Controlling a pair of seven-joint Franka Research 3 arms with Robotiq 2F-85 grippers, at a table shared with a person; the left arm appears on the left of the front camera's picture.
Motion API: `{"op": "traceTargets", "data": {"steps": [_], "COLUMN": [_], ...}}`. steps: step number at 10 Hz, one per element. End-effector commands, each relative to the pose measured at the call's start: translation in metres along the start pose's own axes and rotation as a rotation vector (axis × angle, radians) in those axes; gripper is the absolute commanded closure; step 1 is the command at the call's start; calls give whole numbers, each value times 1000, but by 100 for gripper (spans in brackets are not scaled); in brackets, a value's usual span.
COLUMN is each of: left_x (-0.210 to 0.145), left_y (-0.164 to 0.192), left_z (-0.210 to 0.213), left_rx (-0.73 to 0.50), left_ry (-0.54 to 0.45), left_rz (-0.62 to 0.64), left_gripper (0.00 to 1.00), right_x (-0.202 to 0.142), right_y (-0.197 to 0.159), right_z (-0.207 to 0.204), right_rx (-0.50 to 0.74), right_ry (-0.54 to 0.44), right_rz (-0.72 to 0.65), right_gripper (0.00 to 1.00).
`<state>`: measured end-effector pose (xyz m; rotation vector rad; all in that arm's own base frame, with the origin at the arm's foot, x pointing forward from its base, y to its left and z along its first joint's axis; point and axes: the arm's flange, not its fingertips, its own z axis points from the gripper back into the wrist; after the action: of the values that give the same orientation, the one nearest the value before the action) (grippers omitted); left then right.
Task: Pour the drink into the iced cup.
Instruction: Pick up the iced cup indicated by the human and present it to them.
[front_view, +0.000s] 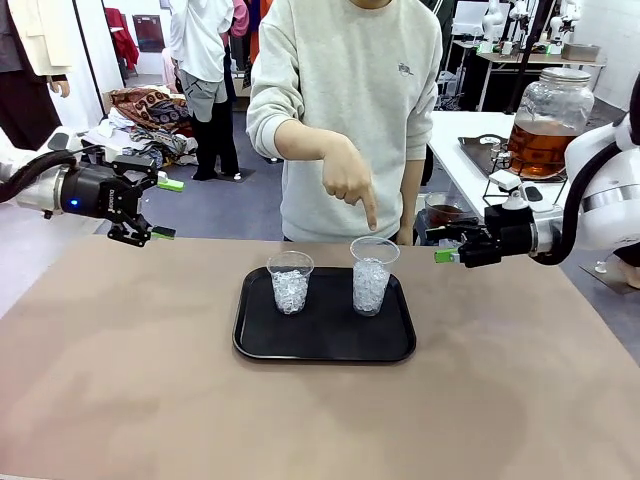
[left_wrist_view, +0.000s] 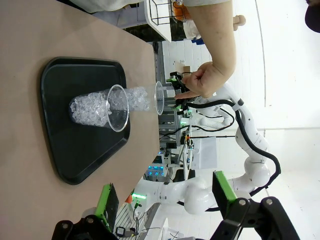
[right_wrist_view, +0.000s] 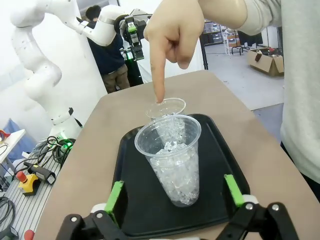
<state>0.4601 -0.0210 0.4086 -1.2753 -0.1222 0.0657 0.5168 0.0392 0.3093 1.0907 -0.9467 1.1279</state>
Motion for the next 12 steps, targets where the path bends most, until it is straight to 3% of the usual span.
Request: {"op": "traceTargets", "data": {"steps": [1,3,9,12], "left_x": [0,0,0,0], "left_y": [-1,-1,-1,-1], "left_z": [-1,-1,-1,-1], "left_rx": [-12,-12,-12,-12], "left_ry": [-10,-10,-10,-10], "left_rz": [4,4,4,4], "left_gripper": [0,0,0,0], "right_x": [2,0,-36,-53], "right_y": [1,0,-13,-19], "right_z": [0,0,-26,-42], "right_rx": [4,0,14,10], "right_ry": [-6,0,-148,-145], "right_rz": [10,0,140,163], "right_gripper": [0,0,0,0]}}
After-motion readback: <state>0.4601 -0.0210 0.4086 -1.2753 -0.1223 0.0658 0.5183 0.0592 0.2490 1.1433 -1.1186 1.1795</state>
